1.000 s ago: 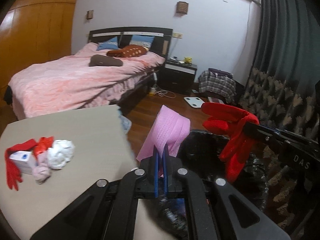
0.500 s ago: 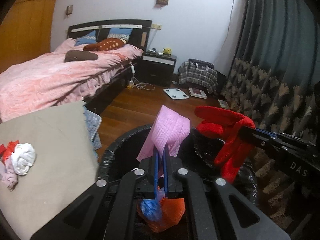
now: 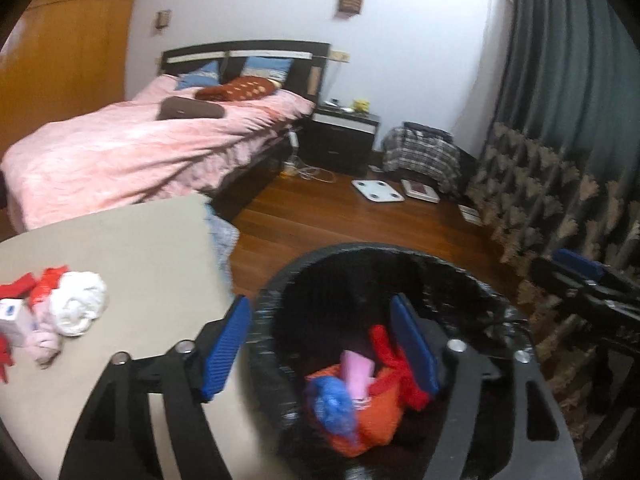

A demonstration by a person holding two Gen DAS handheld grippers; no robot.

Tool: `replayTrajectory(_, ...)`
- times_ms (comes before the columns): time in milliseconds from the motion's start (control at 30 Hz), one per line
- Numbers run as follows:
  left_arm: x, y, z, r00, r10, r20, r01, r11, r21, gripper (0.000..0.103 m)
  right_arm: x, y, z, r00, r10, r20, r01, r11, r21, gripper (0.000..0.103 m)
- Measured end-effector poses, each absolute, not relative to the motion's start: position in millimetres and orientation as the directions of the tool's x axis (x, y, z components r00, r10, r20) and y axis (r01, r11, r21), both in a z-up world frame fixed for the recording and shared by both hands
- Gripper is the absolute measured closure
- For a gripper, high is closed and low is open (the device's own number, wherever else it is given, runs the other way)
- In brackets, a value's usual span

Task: Collect trash
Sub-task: 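Carry the red glove and pink mask over the bin and open both tools, then move both open tools back over the pile on the table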

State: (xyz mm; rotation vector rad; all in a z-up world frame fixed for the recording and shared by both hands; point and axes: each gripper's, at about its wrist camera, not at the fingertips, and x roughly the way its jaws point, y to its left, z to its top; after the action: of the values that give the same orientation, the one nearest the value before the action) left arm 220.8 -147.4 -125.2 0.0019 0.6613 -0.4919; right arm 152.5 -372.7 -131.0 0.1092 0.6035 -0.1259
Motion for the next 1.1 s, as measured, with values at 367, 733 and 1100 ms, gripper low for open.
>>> replayTrajectory(367,208.4,-68.8,-109.6,0.791,-0.268,-0.550,0.269,0.960,-0.082,0.008,169.3,-331.3,-124.9,0.829,0.006,-0.559,0.068,0.991,0.112,0.006)
replayTrajectory(733,209.8,19.3,-117.0,0.836,-0.081,-0.543,0.076,0.997,-0.031,0.008,211.7,-240.1,-134.3,0.808,0.126,-0.576,-0.078,0.991,0.108,0.006)
replayTrajectory(1100,216.1,99.1,-138.1,0.834,0.071,-0.547,-0.083,0.997,0.002,0.008,257.4,-160.7,-149.1,0.784,0.211,-0.584,-0.184,0.977,0.106,0.006)
